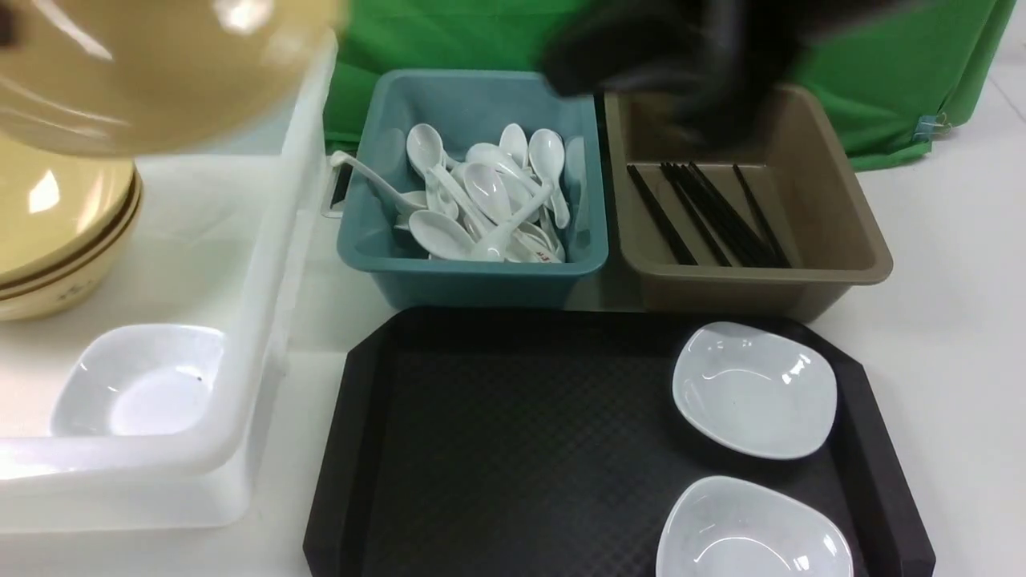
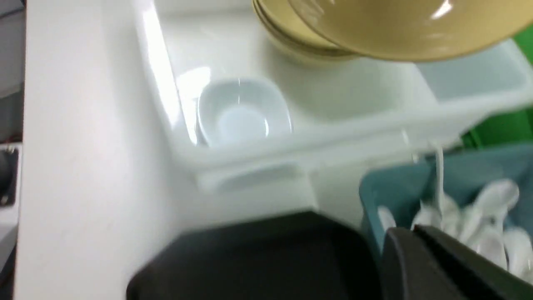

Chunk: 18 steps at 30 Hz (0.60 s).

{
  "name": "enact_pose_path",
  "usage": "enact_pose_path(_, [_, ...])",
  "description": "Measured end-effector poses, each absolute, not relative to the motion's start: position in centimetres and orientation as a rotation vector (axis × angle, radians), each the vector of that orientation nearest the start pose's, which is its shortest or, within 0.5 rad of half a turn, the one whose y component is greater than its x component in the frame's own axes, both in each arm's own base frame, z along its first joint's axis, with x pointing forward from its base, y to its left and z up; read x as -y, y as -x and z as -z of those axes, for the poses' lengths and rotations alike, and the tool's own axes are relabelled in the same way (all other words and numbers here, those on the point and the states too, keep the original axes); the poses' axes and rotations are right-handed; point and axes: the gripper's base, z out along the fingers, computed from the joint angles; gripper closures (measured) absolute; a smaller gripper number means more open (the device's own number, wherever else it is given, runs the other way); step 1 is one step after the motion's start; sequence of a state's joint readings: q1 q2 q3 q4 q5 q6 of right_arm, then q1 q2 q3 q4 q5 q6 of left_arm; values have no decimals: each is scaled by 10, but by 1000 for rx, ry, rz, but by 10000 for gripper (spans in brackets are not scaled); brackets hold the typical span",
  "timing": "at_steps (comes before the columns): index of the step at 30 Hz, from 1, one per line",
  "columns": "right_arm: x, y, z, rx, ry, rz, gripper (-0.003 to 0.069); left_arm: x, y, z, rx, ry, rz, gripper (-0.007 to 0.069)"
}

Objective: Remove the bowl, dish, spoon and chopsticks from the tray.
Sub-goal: Use the left arm to put the noodle bowl into the large storage box on the left

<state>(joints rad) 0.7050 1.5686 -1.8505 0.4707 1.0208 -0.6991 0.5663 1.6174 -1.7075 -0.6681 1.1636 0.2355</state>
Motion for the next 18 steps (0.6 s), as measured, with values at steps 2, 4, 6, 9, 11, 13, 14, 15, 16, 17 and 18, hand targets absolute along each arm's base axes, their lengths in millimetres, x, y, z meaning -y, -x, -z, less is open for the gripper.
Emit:
enact_pose_path(2, [-266,-240,-475,-1635,1352,-600,652,-181,-309,-402,-2208,627,439,617])
enact_pose_path(4, [-281,-246,-474,-1620,1346,-618,652,-205,-306,-391,-2188,712,413,617])
enact_pose_path(6, [-298,-253,-480,-1579,1314,-641,652,-228,-308,-371,-2203,795,397,615])
enact_pose_path(9, [-311,-259,-480,-1551,1288,-656,652,-238,-314,-352,-2235,831,403,615])
enact_pose_path(11, [-327,-266,-476,-1529,1258,-674,652,-247,-324,-327,-2276,868,436,613])
enact_pose_path(13, [-336,-271,-469,-1537,1242,-688,652,-251,-331,-311,-2300,889,464,610])
enact_pose_path(14, [-340,-273,-465,-1546,1239,-694,652,-253,-334,-304,-2309,900,480,607])
enact_pose_path(15, [-342,-273,-462,-1551,1244,-697,652,-254,-337,-298,-2316,908,492,599])
enact_pose_path(16, [-345,-274,-459,-1557,1249,-698,652,-255,-339,-293,-2322,915,501,589])
enact_pose_path(17, [-347,-274,-457,-1561,1254,-699,652,-256,-341,-287,-2332,923,509,568])
enact_pose_path(18, [-348,-274,-456,-1565,1253,-703,652,-257,-342,-283,-2337,936,518,539])
